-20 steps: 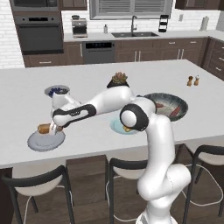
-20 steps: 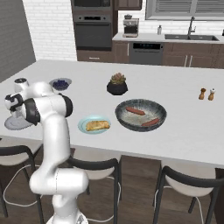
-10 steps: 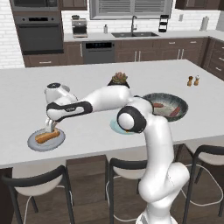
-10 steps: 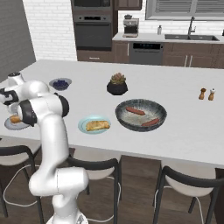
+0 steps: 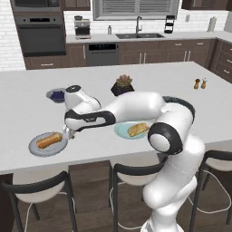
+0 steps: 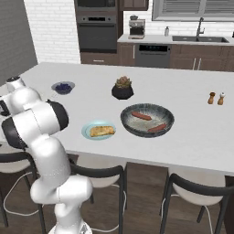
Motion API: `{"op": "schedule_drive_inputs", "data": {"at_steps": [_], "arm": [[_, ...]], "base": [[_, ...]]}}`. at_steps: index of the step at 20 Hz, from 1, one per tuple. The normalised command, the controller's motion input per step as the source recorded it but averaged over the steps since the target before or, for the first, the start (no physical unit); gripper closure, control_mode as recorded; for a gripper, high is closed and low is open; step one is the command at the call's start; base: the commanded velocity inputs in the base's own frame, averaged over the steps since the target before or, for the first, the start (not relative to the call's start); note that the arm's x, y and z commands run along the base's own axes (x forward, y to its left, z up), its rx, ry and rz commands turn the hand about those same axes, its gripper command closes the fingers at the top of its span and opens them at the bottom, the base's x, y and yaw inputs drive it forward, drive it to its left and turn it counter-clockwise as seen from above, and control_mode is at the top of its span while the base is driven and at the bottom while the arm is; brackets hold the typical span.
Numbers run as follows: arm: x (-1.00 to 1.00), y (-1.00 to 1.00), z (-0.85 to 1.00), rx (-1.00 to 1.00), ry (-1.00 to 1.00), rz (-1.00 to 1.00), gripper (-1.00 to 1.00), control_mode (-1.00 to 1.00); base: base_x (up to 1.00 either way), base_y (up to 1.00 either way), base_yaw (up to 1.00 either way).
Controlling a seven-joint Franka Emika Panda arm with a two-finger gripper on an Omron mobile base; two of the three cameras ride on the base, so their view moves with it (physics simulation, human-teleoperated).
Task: Place one bun and one sausage from the bowl on each plate.
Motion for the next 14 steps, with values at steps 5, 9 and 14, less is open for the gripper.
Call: {"op": "schedule_drive_inputs", "data": {"at_steps": [5, 9, 14], "arm": [[-0.24, -1.00, 0.27, 0.02, -0.04, -0.33, -1.00, -1.00], [-0.20, -1.00, 0.28, 0.02, -0.06, -0.34, -1.00, -1.00], [0.00, -1.00, 0.35, 0.00, -0.01, -0.35, -1.00, -1.00]], "base": [[0.00, 0.00, 0.00], [0.00, 0.00, 0.00], [0.00, 0.00, 0.00]]}}
